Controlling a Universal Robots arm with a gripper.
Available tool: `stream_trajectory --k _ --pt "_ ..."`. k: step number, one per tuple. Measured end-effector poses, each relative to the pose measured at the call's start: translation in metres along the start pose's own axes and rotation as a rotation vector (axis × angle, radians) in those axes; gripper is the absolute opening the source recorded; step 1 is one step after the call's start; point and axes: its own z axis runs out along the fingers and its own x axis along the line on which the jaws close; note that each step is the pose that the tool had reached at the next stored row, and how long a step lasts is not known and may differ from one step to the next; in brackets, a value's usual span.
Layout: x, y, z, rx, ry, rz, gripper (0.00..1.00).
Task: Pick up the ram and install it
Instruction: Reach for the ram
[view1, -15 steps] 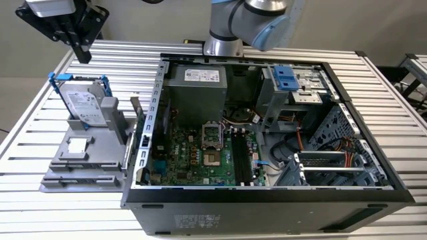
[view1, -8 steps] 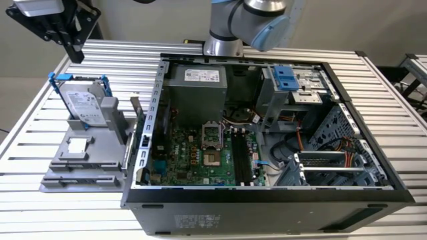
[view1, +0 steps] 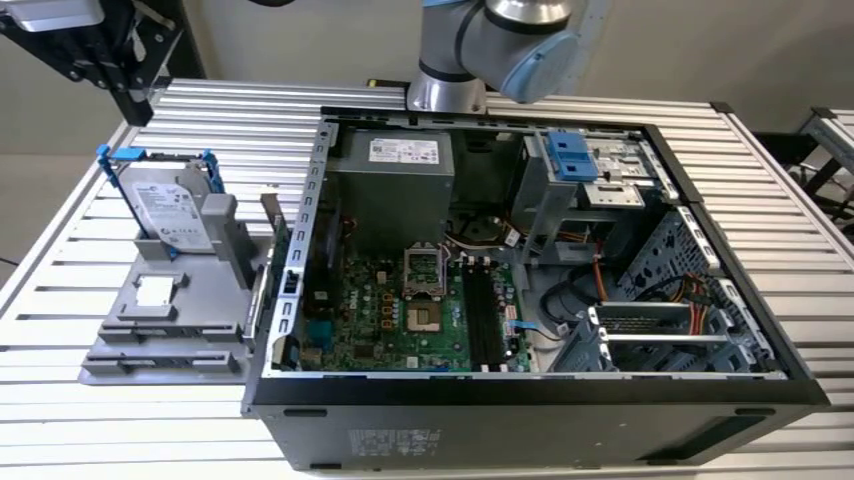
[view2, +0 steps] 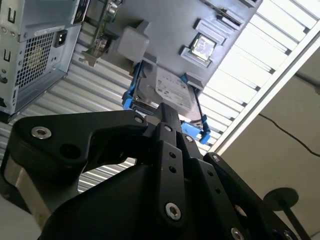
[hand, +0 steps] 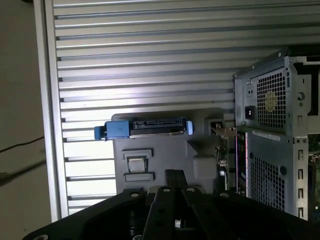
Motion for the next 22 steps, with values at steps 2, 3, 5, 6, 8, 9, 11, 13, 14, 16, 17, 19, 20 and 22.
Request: stream_trajectory --k 2,3,5,6,8,9,11,13,14,16,17,19,20,22 --pt "0.0029 -0.0002 0.0000 0.0000 0.0001 0.000 0.00" --pt "0.0047 -0.0003 0.0000 0.0001 0.0002 0.000 0.00" --pt "0.0095 -0.0006 -0.0001 0.0000 0.0002 0.000 0.00" --pt "0.0126 -0.0009 -0.0001 0.0000 0.0001 0.000 0.00" --pt "0.0182 -0.0013 -0.0002 0.0000 0.0001 0.000 0.00" --pt "0.0192 -0.0013 -0.0002 0.0000 0.0001 0.000 0.00" --pt "0.0191 -0.0013 -0.0002 -0.0001 0.0003 -0.003 0.00" --pt "0.0191 -0.0016 -0.0002 0.0000 0.0006 -0.009 0.00" --pt "0.0191 -0.0023 -0.0003 0.0000 0.0008 -0.013 0.00" --pt "0.0190 -0.0041 -0.0002 -0.0002 0.0011 -0.019 0.00" --pt "0.0189 -0.0053 -0.0002 -0.0001 0.0012 -0.022 0.00" --pt "0.0187 -0.0075 -0.0002 -0.0002 0.0015 -0.028 0.00" --pt "0.0186 -0.0087 -0.0002 -0.0002 0.0016 -0.030 0.00" --pt "0.0182 -0.0117 -0.0002 -0.0003 0.0017 -0.034 0.00"
